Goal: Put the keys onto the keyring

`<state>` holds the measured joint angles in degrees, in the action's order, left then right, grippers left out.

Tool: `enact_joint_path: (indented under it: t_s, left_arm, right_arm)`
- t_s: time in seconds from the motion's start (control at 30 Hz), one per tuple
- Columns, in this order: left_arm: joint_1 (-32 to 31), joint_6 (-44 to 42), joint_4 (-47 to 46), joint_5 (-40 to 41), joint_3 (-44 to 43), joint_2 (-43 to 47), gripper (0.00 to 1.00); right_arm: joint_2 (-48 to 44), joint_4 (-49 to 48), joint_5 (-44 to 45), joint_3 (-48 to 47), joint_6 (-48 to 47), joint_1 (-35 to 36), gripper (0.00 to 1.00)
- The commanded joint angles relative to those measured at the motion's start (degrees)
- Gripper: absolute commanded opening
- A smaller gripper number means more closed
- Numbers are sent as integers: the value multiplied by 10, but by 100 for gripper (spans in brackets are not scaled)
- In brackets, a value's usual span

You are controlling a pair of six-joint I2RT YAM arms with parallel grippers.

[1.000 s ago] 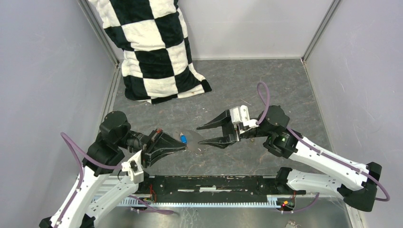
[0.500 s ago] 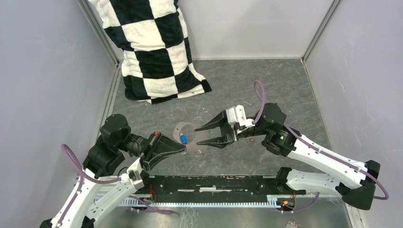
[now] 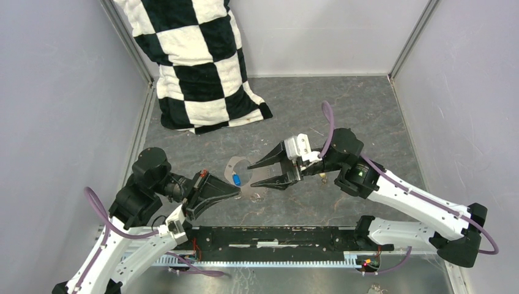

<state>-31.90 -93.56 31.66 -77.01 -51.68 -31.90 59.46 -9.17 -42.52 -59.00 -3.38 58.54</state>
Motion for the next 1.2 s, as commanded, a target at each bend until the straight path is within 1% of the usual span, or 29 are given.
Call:
enact_joint_path:
  t_s: [0.0, 0.1, 0.2, 0.3, 0.47, 0.57, 0.67, 0.73, 0.87, 1.07, 1.17]
  left_arm:
    - [0, 60, -13, -14, -30, -14, 2]
    - [0, 100, -13, -14, -36, -21, 2]
    - [0, 174, -12, -10, -54, -41, 2]
    - [0, 227, -12, 5, -61, -53, 2]
    - [0, 325, -12, 21, -73, -73, 2]
    - [0, 369, -9, 30, -78, -86, 2]
    - [0, 385, 23, 43, -89, -102, 2]
    - [0, 403, 41, 54, -97, -114, 2]
    - [0, 411, 73, 78, -103, -128, 2]
    - [0, 412, 107, 96, -105, -146, 2]
    - [-1, 414, 113, 103, -103, -148, 2]
  right_arm:
    - [16, 53, -9, -54, -36, 10, 50]
    - [29, 107, 1, -86, -66, 21, 50]
    - [38, 159, 16, -110, -97, 33, 50]
    - [39, 193, 31, -125, -118, 36, 51]
    - [44, 242, 48, -163, -137, 36, 50]
    - [57, 270, 50, -188, -137, 37, 50]
    - [79, 313, 62, -223, -139, 41, 48]
    - [100, 367, 85, -256, -152, 48, 46]
    - [130, 452, 129, -304, -171, 62, 44]
    - [168, 531, 160, -366, -171, 72, 45]
    - [189, 560, 183, -384, -171, 82, 42]
